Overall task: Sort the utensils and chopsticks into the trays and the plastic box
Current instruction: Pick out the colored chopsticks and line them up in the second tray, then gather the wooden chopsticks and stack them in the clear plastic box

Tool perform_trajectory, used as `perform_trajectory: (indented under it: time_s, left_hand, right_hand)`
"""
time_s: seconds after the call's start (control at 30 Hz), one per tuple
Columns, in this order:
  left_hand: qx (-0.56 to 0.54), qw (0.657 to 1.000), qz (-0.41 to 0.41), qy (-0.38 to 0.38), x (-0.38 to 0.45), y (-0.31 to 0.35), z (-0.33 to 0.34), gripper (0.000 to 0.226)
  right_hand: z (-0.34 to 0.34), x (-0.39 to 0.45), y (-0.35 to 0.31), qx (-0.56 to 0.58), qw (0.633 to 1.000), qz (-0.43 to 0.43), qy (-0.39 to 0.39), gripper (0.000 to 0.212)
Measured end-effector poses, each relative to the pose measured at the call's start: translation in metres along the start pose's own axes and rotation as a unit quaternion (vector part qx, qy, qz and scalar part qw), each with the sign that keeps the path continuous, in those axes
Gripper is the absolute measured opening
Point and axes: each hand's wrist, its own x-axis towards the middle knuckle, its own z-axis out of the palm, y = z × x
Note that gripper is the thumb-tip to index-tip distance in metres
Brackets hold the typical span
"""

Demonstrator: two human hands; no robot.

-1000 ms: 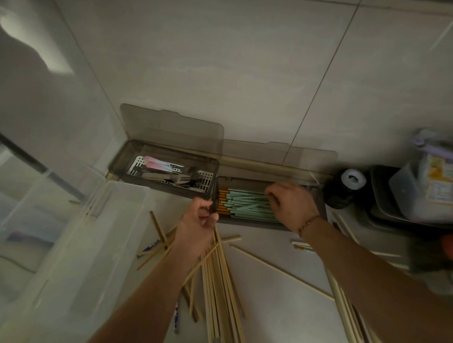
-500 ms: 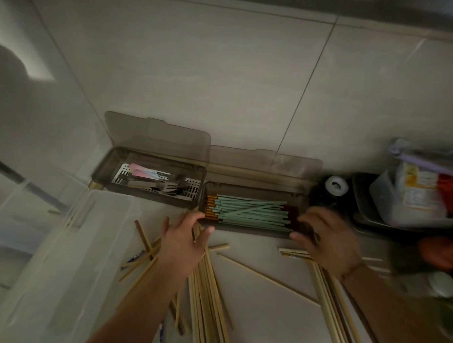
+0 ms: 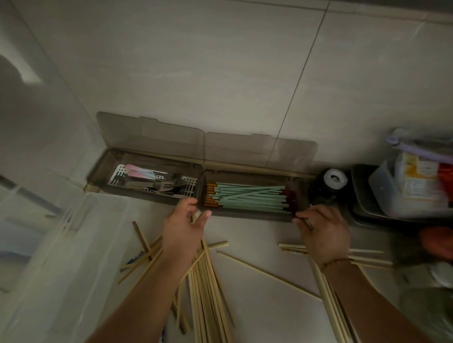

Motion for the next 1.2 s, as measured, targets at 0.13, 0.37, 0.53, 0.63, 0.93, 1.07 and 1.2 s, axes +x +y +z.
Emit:
perform_trajectory:
  time_s: [0.13, 0.37, 0.53, 0.63, 0.93, 1.07, 1.2]
  left_hand:
    - [0.154, 0.985, 0.069, -0.022, -0.021, -0.016, -0.017, 0.046]
    - [0.342, 0.932, 0.112, -0.041, -0.093, -0.062, -0.058, 0.066]
    - [0.402, 0.911, 0.085, -0.037, -0.110, -0.064, -0.061, 0.069]
    - [0.406, 0.910, 0.070, -0.042, -0.107, -0.065, -0.060, 0.076]
    - [0.417, 0.901, 0.076, -0.092, -0.109, -0.070, -0.048, 0.078]
    - [0.406, 0.908, 0.070, -0.081, -0.130, -0.063, -0.031, 0.075]
    - [0.404, 0.909, 0.055, -0.086, -0.148, -0.055, -0.013, 0.078]
  right_hand:
    - [0.002, 0.002, -0.002, -0.012, 1.000, 0.018, -0.004, 0.017]
    - [-0.014, -0.058, -0.058, 0.093, 0.989, -0.115, -0.029, 0.014]
    - [-0.004, -0.131, -0.119, 0.063, 0.933, -0.277, -0.221, 0.054]
    - [0.003, -0.148, -0.141, 0.022, 0.921, -0.281, -0.268, 0.076]
    - [-0.005, -0.147, -0.120, -0.024, 0.929, -0.237, -0.284, 0.060]
    - [-0.014, -0.147, -0.088, -0.009, 0.941, -0.214, -0.264, 0.053]
    - [-0.021, -0.150, -0.061, 0.018, 0.956, -0.176, -0.234, 0.043]
